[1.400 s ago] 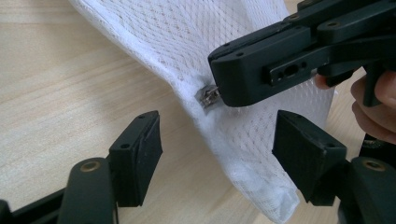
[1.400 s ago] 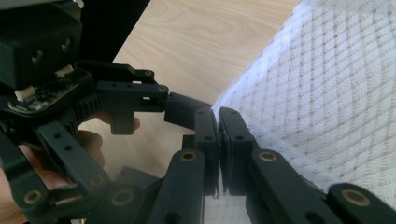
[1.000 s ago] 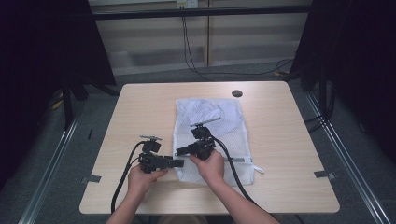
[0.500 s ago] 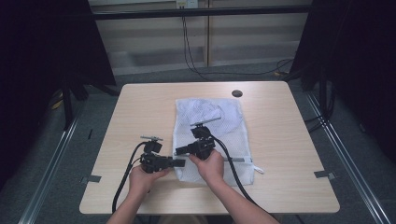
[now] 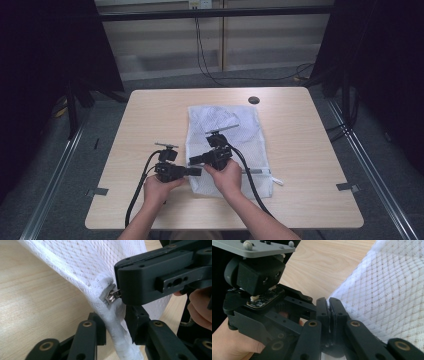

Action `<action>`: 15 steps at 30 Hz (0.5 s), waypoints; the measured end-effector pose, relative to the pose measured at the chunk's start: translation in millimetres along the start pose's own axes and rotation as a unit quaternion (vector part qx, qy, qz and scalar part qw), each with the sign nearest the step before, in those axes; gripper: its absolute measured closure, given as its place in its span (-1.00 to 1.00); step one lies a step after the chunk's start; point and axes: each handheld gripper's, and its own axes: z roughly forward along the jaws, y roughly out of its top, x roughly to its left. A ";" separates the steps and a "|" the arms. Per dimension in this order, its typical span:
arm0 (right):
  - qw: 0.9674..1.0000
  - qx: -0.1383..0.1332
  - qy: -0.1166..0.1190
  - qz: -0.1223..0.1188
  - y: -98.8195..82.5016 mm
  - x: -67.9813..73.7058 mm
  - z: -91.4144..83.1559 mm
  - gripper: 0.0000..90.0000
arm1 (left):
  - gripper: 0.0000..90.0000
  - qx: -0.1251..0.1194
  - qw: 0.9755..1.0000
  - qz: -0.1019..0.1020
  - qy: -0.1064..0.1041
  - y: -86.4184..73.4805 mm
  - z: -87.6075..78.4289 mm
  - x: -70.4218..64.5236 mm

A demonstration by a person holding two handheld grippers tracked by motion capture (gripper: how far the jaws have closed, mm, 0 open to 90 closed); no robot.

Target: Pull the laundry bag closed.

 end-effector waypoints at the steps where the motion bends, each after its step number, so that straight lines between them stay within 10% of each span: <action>1: 1.000 0.000 0.000 0.001 -0.2 0.0 -0.4 0.93 | 0.70 0.003 1.000 0.003 0.003 0.4 -1.0 0.8; 5: 1.000 -0.004 -0.001 -0.002 -0.8 1.7 -1.5 0.93 | 0.93 0.002 1.000 -0.026 -0.006 0.8 -4.9 -0.1; 15: 1.000 -0.004 0.008 0.000 -0.4 2.1 -2.9 0.94 | 0.95 0.012 0.999 -0.027 -0.019 3.0 -11.7 2.4</action>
